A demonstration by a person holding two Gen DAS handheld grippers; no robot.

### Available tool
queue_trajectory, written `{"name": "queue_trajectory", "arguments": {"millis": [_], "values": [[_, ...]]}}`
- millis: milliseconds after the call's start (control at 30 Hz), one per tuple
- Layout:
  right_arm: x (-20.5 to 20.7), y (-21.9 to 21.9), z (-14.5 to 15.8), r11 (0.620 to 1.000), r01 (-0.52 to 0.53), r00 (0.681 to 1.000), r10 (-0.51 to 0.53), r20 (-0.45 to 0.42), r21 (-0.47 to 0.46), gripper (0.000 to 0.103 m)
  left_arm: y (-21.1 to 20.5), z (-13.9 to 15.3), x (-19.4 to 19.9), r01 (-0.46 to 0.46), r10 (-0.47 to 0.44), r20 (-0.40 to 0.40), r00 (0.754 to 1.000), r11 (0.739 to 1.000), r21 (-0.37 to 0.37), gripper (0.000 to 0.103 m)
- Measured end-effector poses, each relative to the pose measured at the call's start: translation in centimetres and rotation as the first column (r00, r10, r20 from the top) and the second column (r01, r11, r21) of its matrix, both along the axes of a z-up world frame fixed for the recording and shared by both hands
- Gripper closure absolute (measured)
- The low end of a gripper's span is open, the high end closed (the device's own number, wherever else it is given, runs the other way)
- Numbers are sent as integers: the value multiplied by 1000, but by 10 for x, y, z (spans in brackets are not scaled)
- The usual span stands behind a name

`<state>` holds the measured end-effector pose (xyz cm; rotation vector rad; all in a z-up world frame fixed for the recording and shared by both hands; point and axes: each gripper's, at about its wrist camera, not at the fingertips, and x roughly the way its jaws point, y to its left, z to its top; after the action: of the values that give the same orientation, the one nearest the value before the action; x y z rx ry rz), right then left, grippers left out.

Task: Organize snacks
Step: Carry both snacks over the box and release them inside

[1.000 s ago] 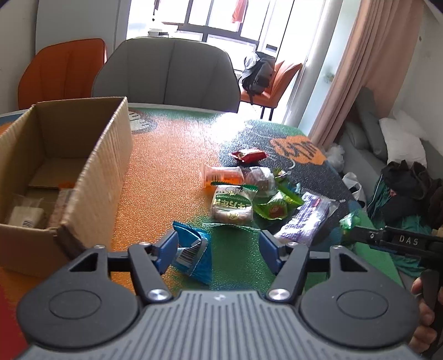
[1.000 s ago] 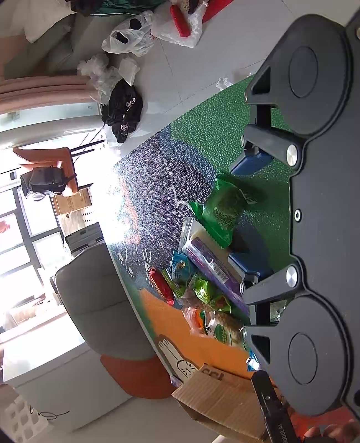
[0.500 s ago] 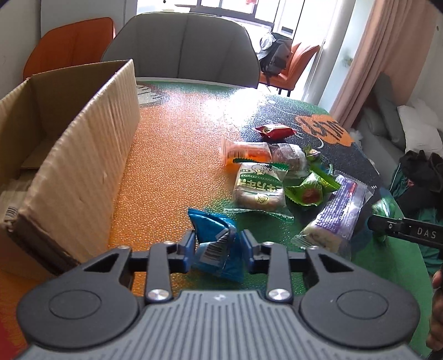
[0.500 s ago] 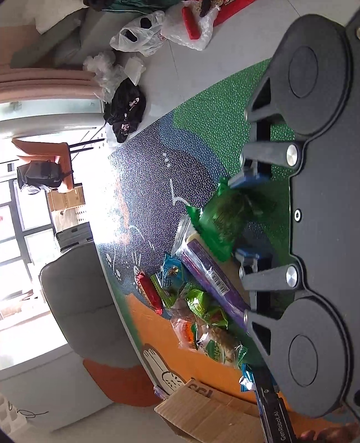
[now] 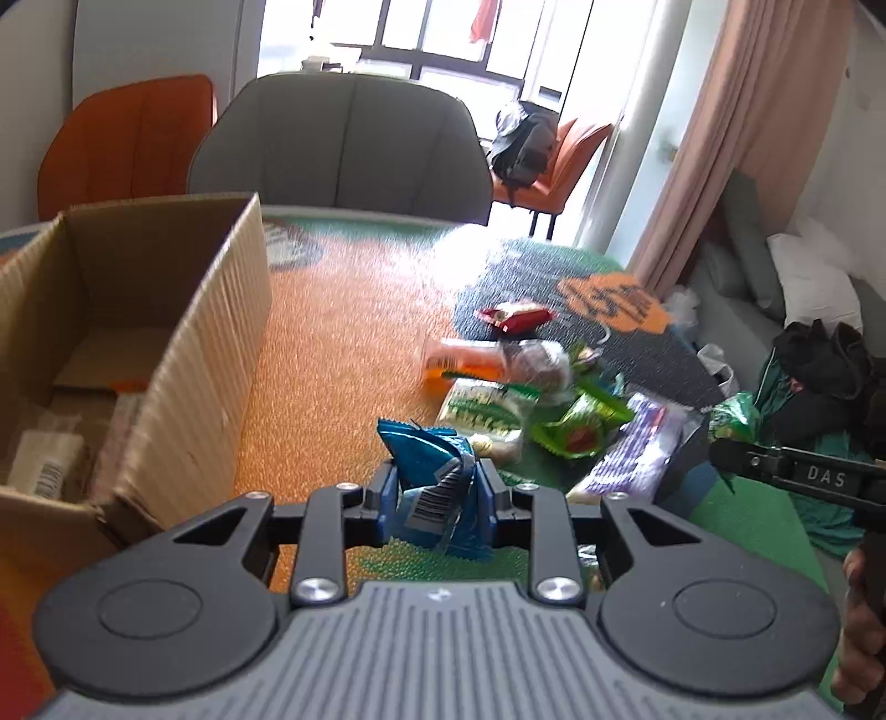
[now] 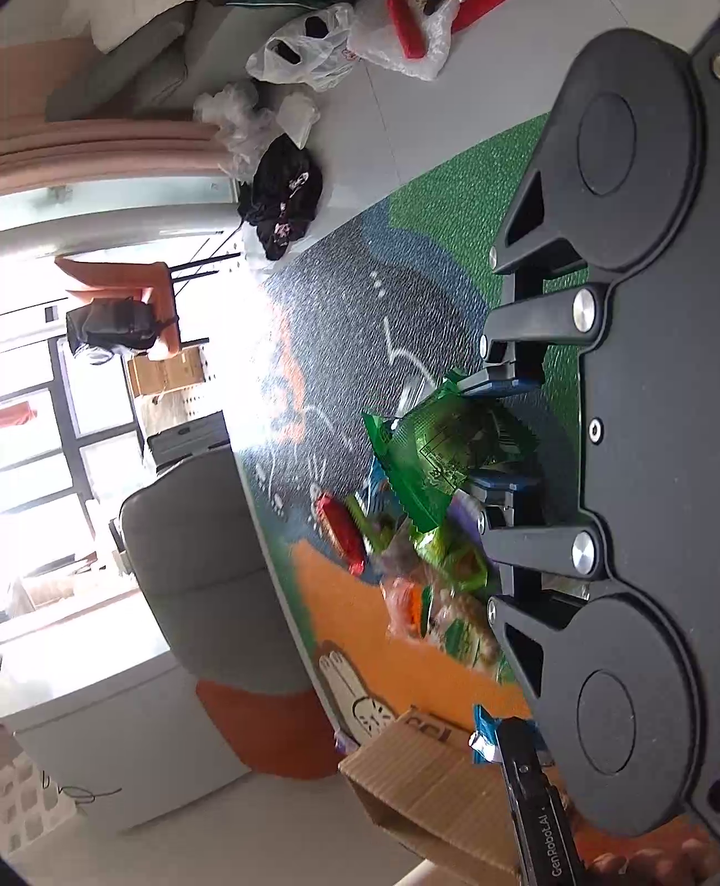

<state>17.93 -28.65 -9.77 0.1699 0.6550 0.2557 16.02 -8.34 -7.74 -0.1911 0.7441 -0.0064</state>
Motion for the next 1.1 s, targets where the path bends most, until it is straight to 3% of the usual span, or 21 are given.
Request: {"name": "queue_trajectory", "arguments": {"millis": [467,1100], "values": [[-12,55,34,993,-120,992,120,39,-5,77,22,44,-17,-4,3,73,997,1000,17,75],[-22,118,58,978,-204,975,207,84,-37,77,71,65,-36,-47,47,98,994,999,6,75]]}}
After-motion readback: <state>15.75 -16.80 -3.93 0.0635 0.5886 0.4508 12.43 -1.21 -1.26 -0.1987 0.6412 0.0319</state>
